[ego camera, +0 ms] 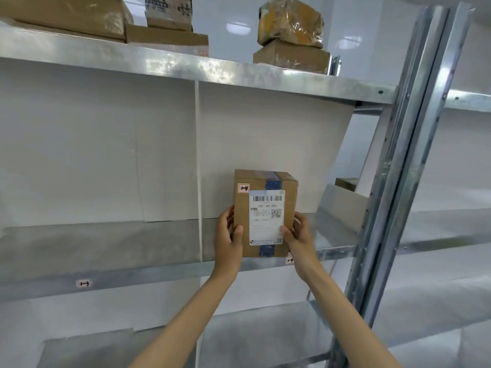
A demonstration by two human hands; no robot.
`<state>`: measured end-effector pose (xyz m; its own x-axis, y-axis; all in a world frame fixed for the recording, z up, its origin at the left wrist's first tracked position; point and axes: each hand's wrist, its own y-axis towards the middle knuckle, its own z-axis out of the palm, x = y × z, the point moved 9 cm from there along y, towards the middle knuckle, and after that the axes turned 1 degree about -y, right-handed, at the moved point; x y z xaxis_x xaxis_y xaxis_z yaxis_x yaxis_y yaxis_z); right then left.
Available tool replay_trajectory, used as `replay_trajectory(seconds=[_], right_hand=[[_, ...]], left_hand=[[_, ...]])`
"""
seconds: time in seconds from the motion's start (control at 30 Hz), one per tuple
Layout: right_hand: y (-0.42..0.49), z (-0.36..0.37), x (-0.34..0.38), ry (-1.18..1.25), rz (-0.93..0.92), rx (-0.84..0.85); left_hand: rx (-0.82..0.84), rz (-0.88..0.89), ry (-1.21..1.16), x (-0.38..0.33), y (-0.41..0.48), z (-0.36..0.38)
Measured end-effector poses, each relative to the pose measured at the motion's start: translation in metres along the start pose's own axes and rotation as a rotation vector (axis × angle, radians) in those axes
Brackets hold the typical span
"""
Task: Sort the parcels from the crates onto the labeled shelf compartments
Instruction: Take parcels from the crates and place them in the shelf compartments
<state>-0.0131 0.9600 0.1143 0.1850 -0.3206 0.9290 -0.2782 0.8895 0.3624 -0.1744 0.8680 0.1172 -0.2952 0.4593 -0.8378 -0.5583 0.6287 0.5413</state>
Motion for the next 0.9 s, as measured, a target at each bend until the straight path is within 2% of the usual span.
replay_trajectory(seconds=[0.27,0.53,0.73,0.9], right_hand=[[0.023,-0.003,-0.016,-0.022,-0.05,0.025],[0.045,0.015,-0.027,-0.075,-0.124,0.08],[0.055,0.03,-0.023,-0.12,-0.183,0.166],[0.063,0.041,-0.021,-0.16,-0.104,0.275]], left_hand=[[-0.068,0.137,0.133,0.012,0.012,0.004],[-0.178,0.052,0.11,0.024,0.026,-0.004],[-0.215,0.078,0.2,0.02,0.028,-0.007],[-0.262,0.067,0.336,0.019,0.034,-0.009]])
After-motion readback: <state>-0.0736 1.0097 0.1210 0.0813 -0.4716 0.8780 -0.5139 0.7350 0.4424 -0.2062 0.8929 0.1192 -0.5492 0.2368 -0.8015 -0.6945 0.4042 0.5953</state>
